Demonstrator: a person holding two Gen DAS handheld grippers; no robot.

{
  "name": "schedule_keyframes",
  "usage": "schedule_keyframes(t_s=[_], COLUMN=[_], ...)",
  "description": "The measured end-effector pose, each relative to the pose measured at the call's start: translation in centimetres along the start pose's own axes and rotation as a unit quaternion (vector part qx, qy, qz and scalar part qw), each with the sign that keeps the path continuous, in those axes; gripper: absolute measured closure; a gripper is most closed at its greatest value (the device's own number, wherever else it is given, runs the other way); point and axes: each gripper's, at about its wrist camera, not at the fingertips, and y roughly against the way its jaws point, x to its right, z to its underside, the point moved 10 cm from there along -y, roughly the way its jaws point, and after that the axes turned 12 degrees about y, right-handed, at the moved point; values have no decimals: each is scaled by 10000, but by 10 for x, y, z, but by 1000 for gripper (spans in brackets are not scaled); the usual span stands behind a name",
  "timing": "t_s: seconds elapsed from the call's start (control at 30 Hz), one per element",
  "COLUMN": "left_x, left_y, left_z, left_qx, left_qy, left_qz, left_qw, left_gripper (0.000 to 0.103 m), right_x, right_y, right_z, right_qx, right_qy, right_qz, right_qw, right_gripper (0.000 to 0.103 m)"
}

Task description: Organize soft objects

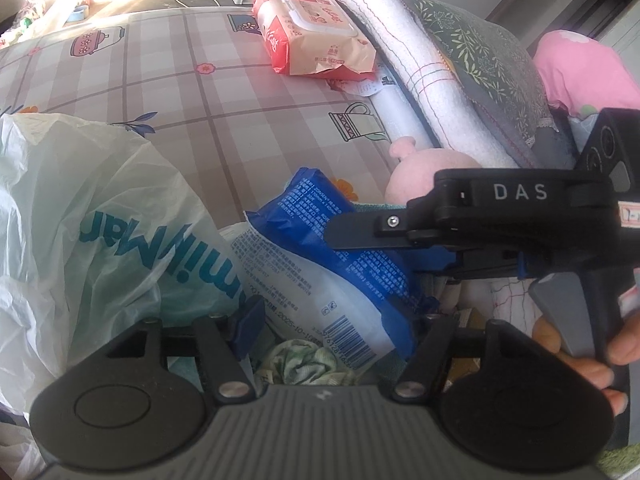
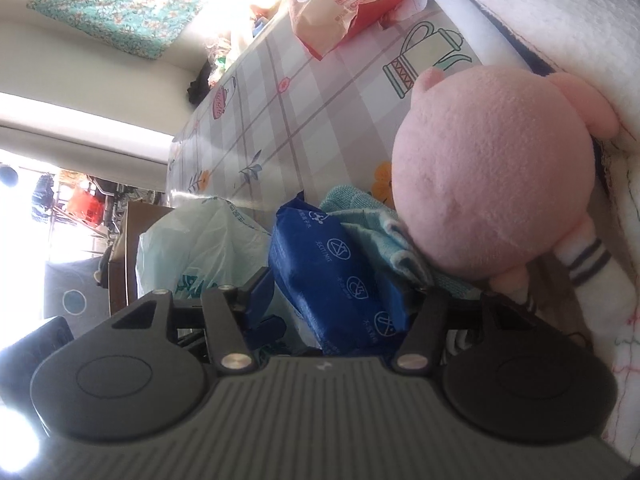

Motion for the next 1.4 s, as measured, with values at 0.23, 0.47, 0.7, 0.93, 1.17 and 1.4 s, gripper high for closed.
schedule_keyframes(t_s=[0.23, 0.47, 0.7, 0.93, 1.17, 1.4], left_x=[1, 6, 21, 43, 35, 11], left_y=[-2, 1, 11, 11, 6, 23], left_z=[-3, -1, 4, 6, 19, 11], left_qx=[93, -11, -66, 121, -5, 208], left_qy=[-27, 64, -10, -55, 61, 276], left_qz=[37, 265, 445, 763, 719, 433], left_qw=[9999, 9996, 9990, 9970, 9974, 9985], left_gripper=[36, 39, 50, 49, 38, 38], right_x=[-7, -3, -10, -37, -34, -7], right_y=[-14, 6, 25, 63, 61, 75], right_z=[-3, 0, 3, -5, 15, 6], right_qx=[-183, 122, 346, 632, 468, 856], right_qy=[77, -226, -292, 69, 74, 18], right_qz=[-15, -491, -759, -941, -889, -497], right_qw=[9998, 9985, 9961, 9935, 9949, 9951], right_gripper=[38, 53, 53, 58, 64, 58])
